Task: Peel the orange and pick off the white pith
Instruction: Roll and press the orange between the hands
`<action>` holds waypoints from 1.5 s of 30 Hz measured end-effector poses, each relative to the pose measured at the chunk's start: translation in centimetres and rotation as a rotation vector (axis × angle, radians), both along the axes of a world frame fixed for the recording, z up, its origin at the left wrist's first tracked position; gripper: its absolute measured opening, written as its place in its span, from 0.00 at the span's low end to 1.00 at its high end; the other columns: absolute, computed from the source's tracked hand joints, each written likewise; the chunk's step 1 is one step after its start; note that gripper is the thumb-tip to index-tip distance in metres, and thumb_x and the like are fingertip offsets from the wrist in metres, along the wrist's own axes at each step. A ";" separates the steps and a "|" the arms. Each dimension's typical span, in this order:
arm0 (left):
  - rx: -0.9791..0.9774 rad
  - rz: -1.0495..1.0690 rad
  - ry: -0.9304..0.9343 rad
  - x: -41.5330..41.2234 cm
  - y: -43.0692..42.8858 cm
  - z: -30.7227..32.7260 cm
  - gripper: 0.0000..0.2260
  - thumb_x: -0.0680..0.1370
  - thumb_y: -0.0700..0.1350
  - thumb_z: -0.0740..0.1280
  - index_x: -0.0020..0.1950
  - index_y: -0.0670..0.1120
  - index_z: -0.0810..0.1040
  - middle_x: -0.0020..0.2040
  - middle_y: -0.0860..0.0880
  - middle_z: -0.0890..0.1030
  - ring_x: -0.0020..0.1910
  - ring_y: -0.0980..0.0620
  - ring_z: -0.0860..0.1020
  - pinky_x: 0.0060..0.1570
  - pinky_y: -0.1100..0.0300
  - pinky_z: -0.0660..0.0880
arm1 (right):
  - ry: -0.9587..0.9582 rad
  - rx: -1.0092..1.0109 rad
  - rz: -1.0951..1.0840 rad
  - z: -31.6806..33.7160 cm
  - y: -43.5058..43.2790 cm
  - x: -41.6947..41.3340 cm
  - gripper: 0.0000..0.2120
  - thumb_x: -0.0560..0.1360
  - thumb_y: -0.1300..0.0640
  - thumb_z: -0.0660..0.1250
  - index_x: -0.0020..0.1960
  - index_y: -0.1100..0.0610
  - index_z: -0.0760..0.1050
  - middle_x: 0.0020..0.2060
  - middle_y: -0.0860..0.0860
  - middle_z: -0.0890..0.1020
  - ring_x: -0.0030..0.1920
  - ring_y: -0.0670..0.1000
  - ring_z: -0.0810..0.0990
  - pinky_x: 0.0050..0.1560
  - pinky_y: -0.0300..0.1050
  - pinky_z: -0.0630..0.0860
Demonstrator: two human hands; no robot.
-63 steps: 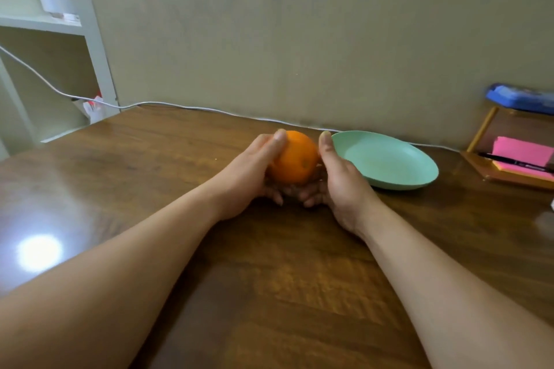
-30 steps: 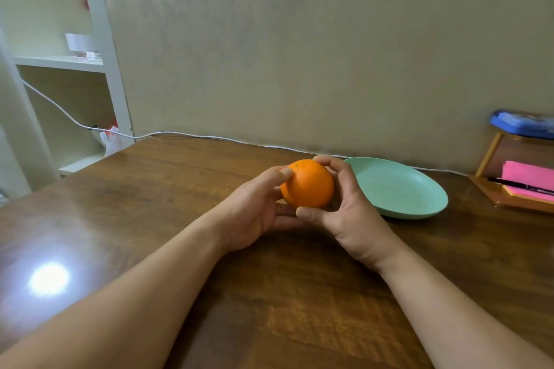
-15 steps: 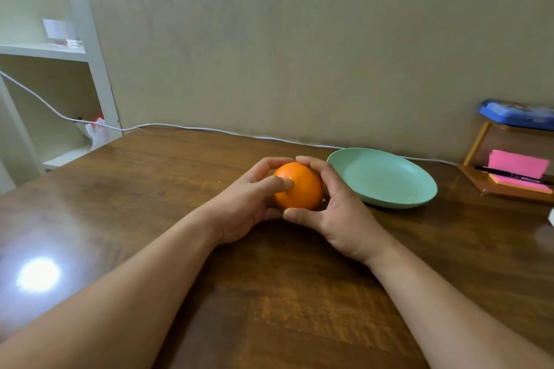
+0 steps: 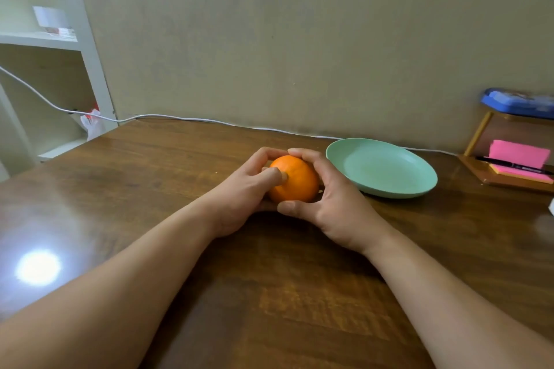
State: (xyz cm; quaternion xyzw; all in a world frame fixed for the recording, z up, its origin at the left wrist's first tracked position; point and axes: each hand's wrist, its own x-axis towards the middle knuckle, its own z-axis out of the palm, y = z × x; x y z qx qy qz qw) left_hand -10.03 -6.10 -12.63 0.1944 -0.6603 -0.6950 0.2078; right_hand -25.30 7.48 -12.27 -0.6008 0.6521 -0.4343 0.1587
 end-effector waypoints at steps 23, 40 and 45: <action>0.098 0.180 0.053 -1.0 1.4 0.3 0.15 0.81 0.38 0.63 0.63 0.54 0.80 0.67 0.39 0.74 0.60 0.35 0.80 0.43 0.50 0.82 | 0.193 -0.069 -0.077 -0.2 -0.9 0.7 0.42 0.71 0.47 0.83 0.77 0.36 0.65 0.73 0.39 0.70 0.69 0.45 0.74 0.68 0.46 0.77; 0.219 0.106 0.048 -0.2 1.7 1.1 0.17 0.84 0.40 0.66 0.72 0.52 0.79 0.71 0.39 0.75 0.66 0.35 0.80 0.52 0.47 0.84 | 0.156 -0.054 -0.096 -0.1 -0.6 0.3 0.42 0.71 0.44 0.82 0.78 0.37 0.63 0.74 0.41 0.70 0.69 0.46 0.74 0.66 0.44 0.77; 0.224 0.144 0.051 -0.3 2.1 1.3 0.20 0.82 0.35 0.62 0.72 0.50 0.76 0.69 0.38 0.74 0.64 0.35 0.80 0.49 0.45 0.85 | 0.248 -0.057 -0.087 0.1 -0.6 0.8 0.41 0.72 0.45 0.83 0.77 0.36 0.64 0.73 0.40 0.70 0.69 0.46 0.73 0.67 0.45 0.77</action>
